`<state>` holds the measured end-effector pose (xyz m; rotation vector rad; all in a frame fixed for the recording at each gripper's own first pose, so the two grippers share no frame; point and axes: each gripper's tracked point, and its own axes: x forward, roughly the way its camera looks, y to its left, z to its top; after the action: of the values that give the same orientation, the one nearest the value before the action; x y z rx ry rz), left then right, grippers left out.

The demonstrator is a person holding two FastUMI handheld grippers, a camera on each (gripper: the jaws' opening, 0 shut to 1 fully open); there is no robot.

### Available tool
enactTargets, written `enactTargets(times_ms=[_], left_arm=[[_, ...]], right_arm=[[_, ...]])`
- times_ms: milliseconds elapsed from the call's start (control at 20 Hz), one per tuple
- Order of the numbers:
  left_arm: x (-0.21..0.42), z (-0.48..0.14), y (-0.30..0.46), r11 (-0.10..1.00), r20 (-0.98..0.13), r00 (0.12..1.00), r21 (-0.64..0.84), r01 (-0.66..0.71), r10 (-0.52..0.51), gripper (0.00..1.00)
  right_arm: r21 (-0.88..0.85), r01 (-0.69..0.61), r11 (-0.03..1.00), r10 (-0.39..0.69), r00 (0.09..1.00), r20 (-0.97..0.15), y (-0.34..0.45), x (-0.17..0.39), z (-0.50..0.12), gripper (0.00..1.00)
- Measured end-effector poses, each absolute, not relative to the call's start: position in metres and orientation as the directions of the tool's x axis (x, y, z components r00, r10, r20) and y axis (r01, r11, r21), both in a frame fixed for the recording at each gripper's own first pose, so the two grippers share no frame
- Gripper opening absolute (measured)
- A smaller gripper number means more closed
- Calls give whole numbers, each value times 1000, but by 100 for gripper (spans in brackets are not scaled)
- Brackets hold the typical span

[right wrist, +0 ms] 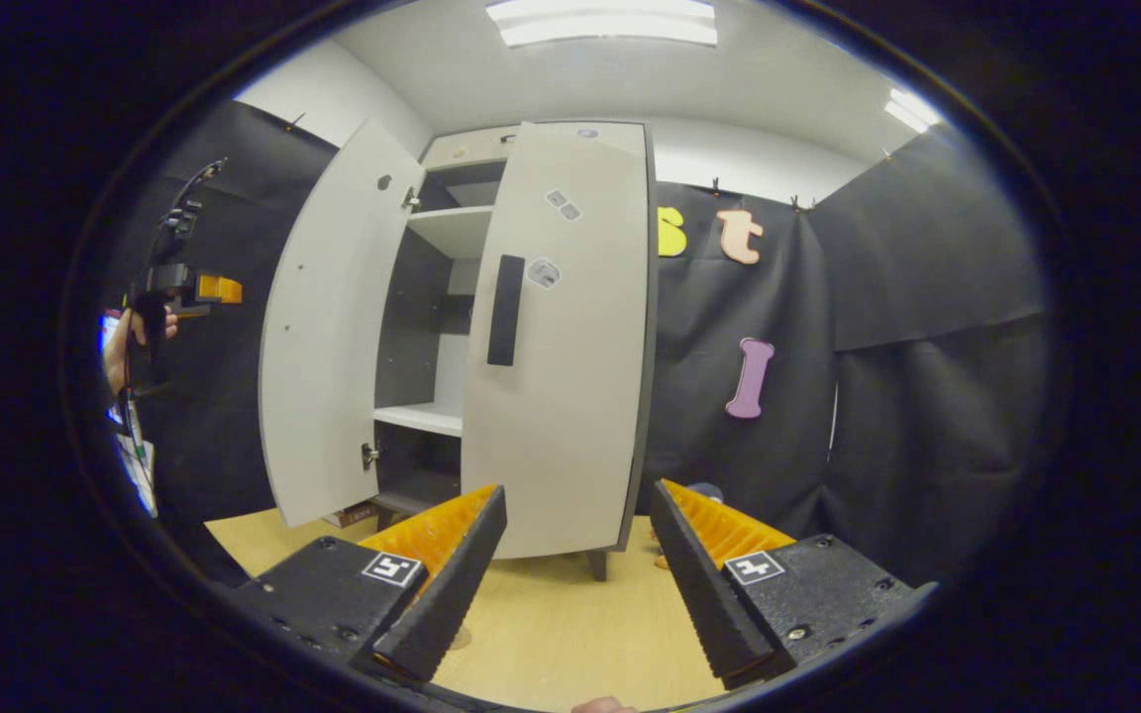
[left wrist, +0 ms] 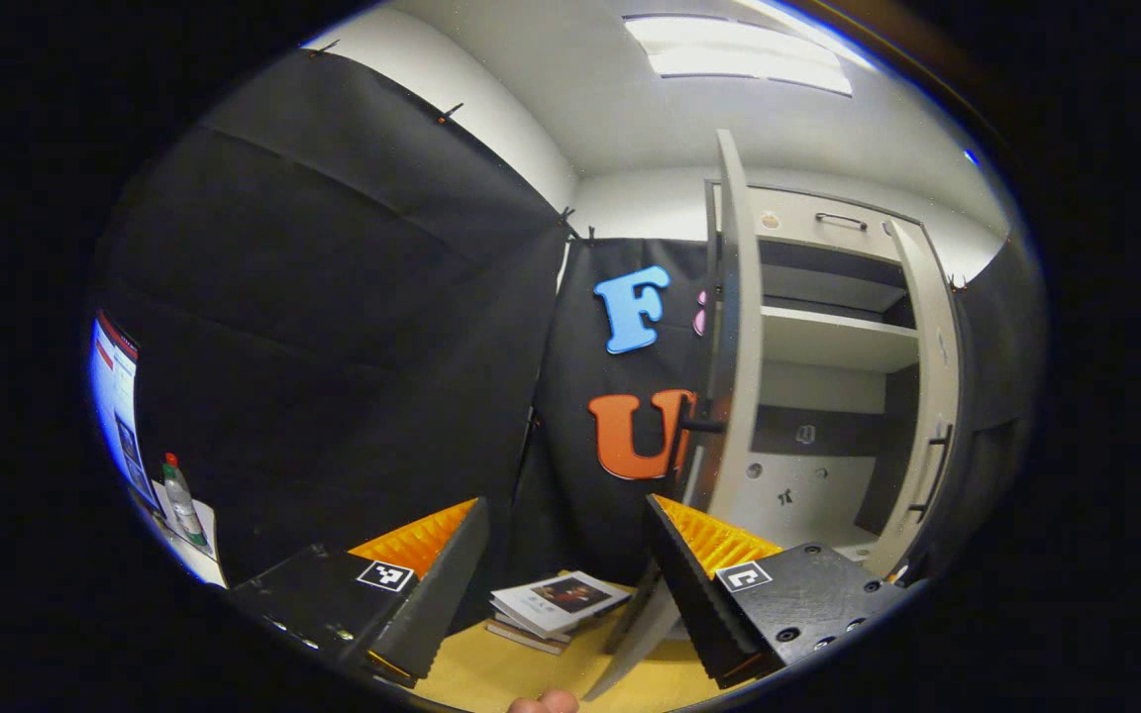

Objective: Grasp the bottle in the cabinet with the left hand and place it on the coaster, then close the right door with the right hand and the left door with the left hand.

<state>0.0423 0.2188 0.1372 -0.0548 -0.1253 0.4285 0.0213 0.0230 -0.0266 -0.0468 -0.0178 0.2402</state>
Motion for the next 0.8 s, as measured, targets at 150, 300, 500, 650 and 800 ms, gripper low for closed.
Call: enactTargets(times_ms=[150,300,500,650,800], left_arm=[[79,133,229,907,99,902,-45,-418,421,95],[101,126,240,899,89,896,9,-438,436,95],[112,130,234,914,83,911,16,-406,403,96],[113,130,223,924,74,923,38,-381,378,93],[112,129,196,940,74,938,22,-341,339,93]], right_arm=[[-62,-220,973,222,975,23,16,20,-21,96],[-72,-199,977,202,979,28,6,19,-16,96],[-89,-156,984,160,986,42,-11,16,-12,96],[-56,-141,988,144,988,58,-15,13,-5,96],[-36,-139,990,142,987,77,-13,11,1,96]])
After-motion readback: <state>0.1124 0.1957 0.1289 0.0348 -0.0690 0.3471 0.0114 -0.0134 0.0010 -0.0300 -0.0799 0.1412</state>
